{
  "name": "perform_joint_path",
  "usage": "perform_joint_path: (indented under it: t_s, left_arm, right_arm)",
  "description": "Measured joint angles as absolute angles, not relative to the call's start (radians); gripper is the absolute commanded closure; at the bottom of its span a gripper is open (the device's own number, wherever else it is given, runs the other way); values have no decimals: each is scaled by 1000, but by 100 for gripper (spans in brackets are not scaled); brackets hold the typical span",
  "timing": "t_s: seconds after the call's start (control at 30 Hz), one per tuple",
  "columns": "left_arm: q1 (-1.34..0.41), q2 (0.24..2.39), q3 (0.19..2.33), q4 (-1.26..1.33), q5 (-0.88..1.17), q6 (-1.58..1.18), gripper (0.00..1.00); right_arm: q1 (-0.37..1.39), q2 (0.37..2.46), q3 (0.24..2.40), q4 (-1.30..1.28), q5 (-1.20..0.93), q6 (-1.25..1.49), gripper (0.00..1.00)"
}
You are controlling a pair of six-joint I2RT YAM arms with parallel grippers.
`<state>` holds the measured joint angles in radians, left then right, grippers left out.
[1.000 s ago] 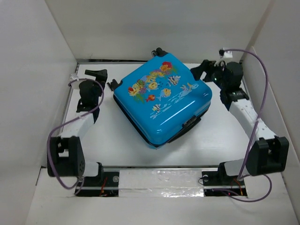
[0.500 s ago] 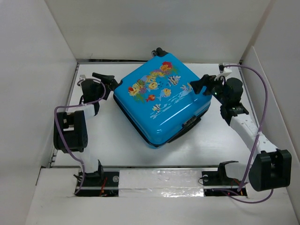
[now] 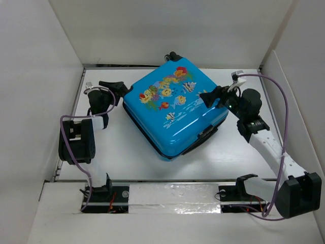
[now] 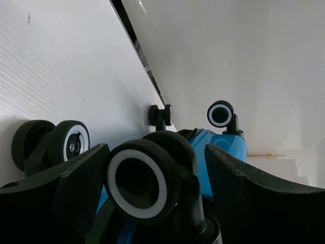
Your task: Pack the luggage
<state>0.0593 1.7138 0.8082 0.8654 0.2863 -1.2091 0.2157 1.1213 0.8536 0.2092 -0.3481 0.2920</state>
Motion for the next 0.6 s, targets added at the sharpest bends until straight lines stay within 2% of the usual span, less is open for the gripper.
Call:
perform_joint_path:
  t_s: [0.13,0.2,0.23,0.3,0.37,0.47,0.6]
  left_arm:
    - [56,1714,779,929,277,-1233,23]
    - [52,1714,770,954,276,-1248,27]
    - [49,1714,763,971,276,-1259,43]
    - [47,1719,756,999,276,-1278,57]
    - [46,1721,751,1030,277,-1302,78]
    - [46,1719,750,1056,278,-1314,89]
    - [46,1674,749,1030,266,-1308,95]
  right_arm:
    - [300,1064,828,194,-342,292,14]
    - [334,1040,815,190,-334,292,14]
    - [347,1033,809,190,-330,292,14]
    - [366,1024,801,186,-321,292,14]
    - [379,1024,799,180,-307,292,14]
    - [382,1019,783,176,-291,291,14]
    - [386,1014,758,164,-277,287,14]
